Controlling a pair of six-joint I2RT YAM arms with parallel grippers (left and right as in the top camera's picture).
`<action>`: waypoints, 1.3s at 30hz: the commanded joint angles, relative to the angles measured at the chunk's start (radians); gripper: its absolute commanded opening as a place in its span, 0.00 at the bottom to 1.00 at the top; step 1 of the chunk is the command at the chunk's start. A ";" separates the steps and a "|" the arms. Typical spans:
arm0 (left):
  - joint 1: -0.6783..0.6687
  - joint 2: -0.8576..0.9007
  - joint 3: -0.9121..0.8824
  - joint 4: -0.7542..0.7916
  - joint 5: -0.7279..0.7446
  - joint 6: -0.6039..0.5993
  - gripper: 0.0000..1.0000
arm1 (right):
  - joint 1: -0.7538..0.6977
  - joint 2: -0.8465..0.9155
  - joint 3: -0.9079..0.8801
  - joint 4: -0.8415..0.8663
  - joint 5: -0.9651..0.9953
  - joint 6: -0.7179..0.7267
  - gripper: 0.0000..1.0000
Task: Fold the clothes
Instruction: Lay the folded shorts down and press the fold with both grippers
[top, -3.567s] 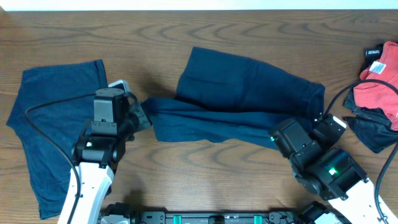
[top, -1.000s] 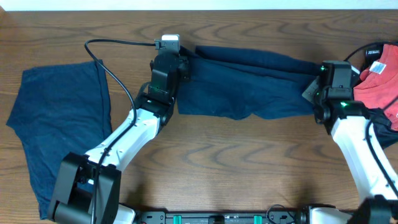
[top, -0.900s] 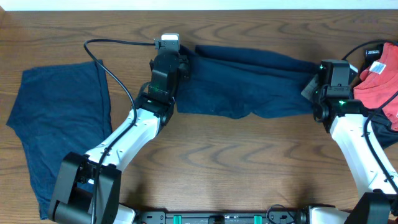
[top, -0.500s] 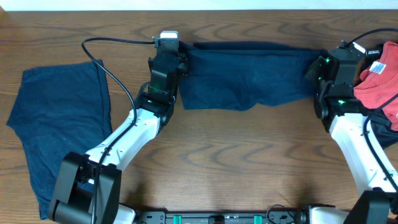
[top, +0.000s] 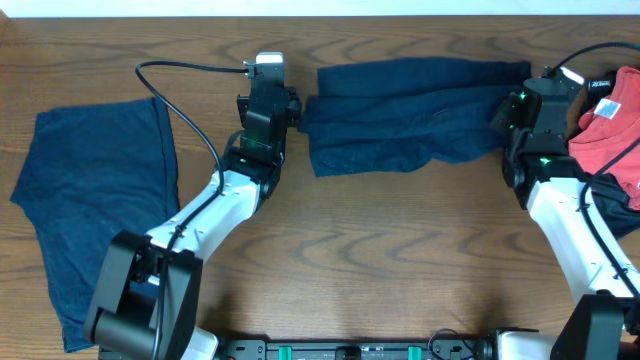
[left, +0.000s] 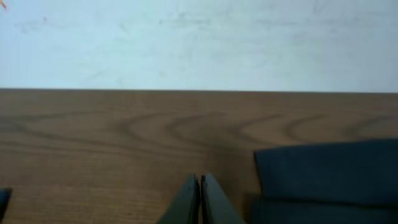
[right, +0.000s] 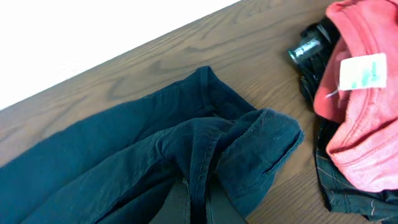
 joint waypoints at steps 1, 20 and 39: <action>-0.019 -0.096 0.026 -0.015 -0.024 0.016 0.06 | 0.042 -0.003 0.031 0.000 0.017 -0.077 0.01; 0.003 0.045 0.026 -0.335 0.167 -0.106 0.98 | 0.249 -0.003 0.034 -0.162 0.074 -0.061 0.02; 0.148 0.104 0.026 -0.237 0.303 -0.401 0.98 | 0.441 -0.011 0.034 -0.189 0.071 -0.046 0.01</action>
